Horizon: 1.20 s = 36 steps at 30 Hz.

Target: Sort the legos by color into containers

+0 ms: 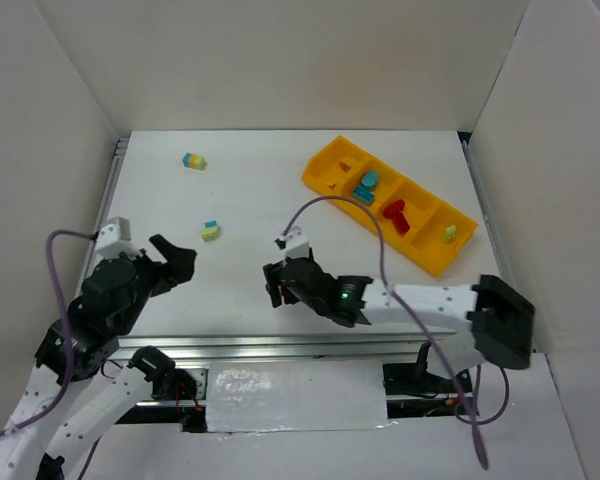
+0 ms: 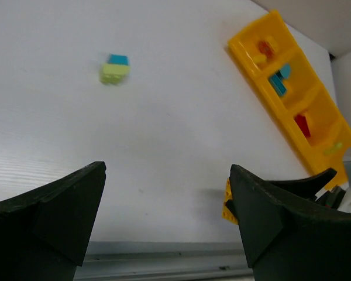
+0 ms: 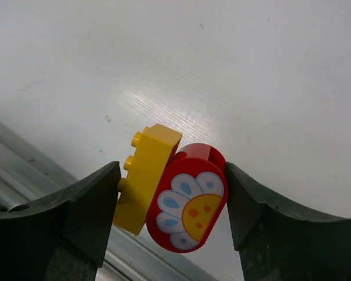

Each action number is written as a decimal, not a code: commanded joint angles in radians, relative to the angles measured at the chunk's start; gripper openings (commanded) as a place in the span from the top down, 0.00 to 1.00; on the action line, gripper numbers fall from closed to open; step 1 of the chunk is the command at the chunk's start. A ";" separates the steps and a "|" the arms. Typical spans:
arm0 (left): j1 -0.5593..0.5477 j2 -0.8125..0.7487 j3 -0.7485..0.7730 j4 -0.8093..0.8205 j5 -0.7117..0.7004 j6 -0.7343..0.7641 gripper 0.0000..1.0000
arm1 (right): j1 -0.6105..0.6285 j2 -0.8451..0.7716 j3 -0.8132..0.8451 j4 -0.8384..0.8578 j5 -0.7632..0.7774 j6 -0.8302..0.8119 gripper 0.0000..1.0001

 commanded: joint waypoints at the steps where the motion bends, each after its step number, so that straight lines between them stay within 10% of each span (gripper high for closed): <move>1: 0.002 0.083 -0.030 0.194 0.325 -0.057 0.00 | 0.002 -0.256 -0.167 0.312 -0.020 -0.231 1.00; 9: -0.008 0.336 -0.116 0.659 0.922 -0.184 0.01 | 0.003 -0.518 -0.252 0.271 -0.032 -0.285 1.00; 28: -0.186 0.597 -0.119 0.828 0.893 -0.233 0.16 | 0.005 -0.623 -0.258 0.246 -0.083 -0.290 1.00; 35: -0.192 0.618 -0.110 0.909 0.942 -0.221 0.88 | 0.006 -0.600 -0.255 0.261 -0.138 -0.274 0.95; 36: -0.194 0.618 -0.104 0.914 0.952 -0.216 1.00 | 0.006 -0.598 -0.256 0.265 -0.140 -0.271 0.67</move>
